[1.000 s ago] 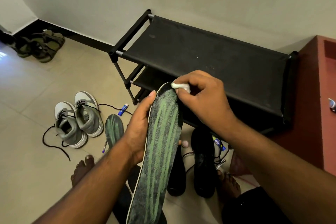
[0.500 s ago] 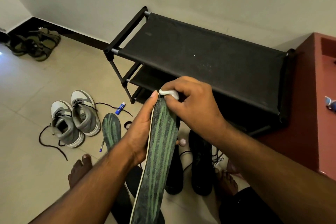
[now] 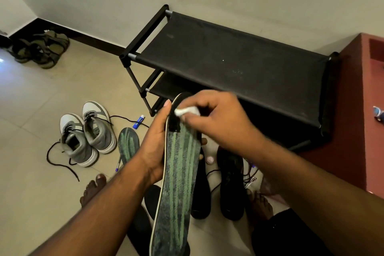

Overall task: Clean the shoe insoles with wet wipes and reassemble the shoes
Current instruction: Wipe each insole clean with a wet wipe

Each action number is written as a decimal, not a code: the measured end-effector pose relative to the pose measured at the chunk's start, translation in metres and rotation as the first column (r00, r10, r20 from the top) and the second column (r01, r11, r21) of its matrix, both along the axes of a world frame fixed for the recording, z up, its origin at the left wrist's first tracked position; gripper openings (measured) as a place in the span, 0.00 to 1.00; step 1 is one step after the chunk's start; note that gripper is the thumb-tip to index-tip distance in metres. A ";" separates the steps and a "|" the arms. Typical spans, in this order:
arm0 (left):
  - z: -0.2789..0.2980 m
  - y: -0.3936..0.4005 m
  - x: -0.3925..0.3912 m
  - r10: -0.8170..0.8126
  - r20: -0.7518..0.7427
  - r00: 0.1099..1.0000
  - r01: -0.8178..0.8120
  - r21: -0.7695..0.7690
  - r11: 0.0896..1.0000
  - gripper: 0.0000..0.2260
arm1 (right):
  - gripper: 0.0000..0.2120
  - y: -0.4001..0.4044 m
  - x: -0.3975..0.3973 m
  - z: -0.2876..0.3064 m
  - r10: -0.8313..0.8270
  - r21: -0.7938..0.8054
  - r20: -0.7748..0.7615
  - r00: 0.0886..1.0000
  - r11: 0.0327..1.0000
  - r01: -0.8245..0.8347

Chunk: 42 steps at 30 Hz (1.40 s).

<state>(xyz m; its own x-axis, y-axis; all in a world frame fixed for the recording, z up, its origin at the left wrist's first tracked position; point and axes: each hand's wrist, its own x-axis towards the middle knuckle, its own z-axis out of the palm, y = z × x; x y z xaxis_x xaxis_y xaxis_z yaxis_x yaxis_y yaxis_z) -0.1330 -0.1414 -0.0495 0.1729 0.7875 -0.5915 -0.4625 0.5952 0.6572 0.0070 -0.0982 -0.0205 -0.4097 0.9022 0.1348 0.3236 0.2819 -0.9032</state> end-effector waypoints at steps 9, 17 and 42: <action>-0.001 0.000 0.010 -0.017 0.102 0.995 0.019 -0.019 1.000 0.32 | 0.07 0.028 0.017 -0.012 -0.275 0.131 0.120 0.954 0.957 0.259; 0.001 -0.002 0.010 -0.035 0.112 0.993 0.036 -0.006 0.999 0.33 | 0.09 0.014 0.006 -0.020 -0.213 0.360 0.203 0.956 0.924 0.129; -0.006 -0.002 0.002 -0.010 0.184 0.983 0.013 -0.012 1.000 0.35 | 0.07 0.027 0.017 -0.023 -0.219 0.485 0.235 0.947 0.871 0.081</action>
<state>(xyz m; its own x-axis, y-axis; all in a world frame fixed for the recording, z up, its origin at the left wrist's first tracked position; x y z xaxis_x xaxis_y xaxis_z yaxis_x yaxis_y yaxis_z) -0.1315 -0.1437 -0.0555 0.2888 0.7771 -0.5592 -0.5678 0.6093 0.5535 0.0240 -0.0710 -0.0437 -0.3569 0.8161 0.4546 0.6103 0.5721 -0.5479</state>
